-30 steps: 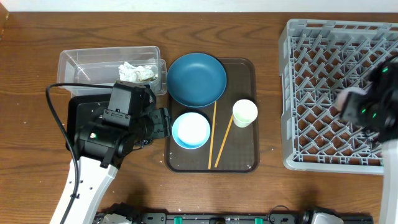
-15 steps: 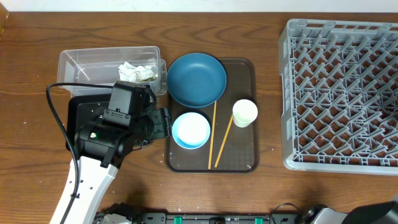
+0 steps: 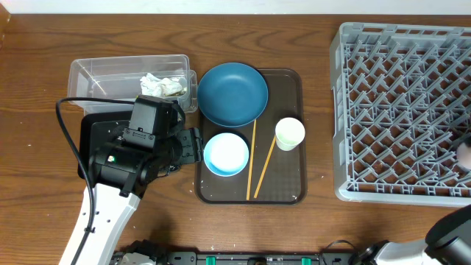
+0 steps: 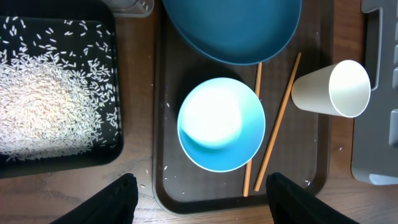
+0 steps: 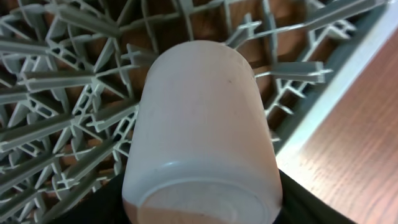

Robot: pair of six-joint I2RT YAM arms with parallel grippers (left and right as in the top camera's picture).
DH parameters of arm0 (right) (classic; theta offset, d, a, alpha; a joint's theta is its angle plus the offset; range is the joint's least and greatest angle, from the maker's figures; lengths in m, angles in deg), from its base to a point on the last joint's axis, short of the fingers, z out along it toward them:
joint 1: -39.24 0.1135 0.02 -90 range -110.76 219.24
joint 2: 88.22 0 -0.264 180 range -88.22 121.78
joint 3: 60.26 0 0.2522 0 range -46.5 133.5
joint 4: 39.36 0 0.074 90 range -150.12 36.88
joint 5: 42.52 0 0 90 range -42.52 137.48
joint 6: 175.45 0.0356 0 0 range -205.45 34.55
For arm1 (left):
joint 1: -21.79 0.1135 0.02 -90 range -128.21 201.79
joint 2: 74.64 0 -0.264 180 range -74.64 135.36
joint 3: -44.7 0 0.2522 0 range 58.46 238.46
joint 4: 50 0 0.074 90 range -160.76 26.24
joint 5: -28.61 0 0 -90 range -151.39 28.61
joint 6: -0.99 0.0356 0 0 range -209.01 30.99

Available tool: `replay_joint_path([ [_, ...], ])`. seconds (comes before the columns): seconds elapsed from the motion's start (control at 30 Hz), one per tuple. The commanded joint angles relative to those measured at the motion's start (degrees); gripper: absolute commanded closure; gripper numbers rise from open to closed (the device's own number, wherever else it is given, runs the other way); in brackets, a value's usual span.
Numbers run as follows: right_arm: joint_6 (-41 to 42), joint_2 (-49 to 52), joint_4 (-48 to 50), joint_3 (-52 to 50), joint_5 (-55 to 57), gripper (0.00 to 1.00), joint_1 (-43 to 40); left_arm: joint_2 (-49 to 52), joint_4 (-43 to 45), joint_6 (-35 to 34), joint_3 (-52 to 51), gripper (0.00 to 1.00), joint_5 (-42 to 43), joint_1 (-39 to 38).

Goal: Sort waste into correct bins and load items into the dishwasher rack

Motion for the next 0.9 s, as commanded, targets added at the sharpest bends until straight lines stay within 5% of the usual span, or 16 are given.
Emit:
replay_joint_path([
  [0.0,0.59,-0.48,0.66,1.22,-3.30,0.26,-0.55,0.28,-0.15,0.50,0.46,0.31,-0.94,0.24],
  [0.17,0.61,-3.48,0.48,1.27,-6.97,0.19,-0.55,0.28,-0.13,0.52,0.46,0.31,-0.94,0.24],
  [0.47,-4.76,-13.84,-7.26,1.25,-22.01,0.21,2.84,0.39,4.92,4.07,0.46,0.31,1.95,-0.68],
  [0.87,-12.11,-17.27,-22.77,-0.02,-14.93,0.23,25.31,14.93,16.68,4.37,2.86,0.31,5.57,-11.04],
])
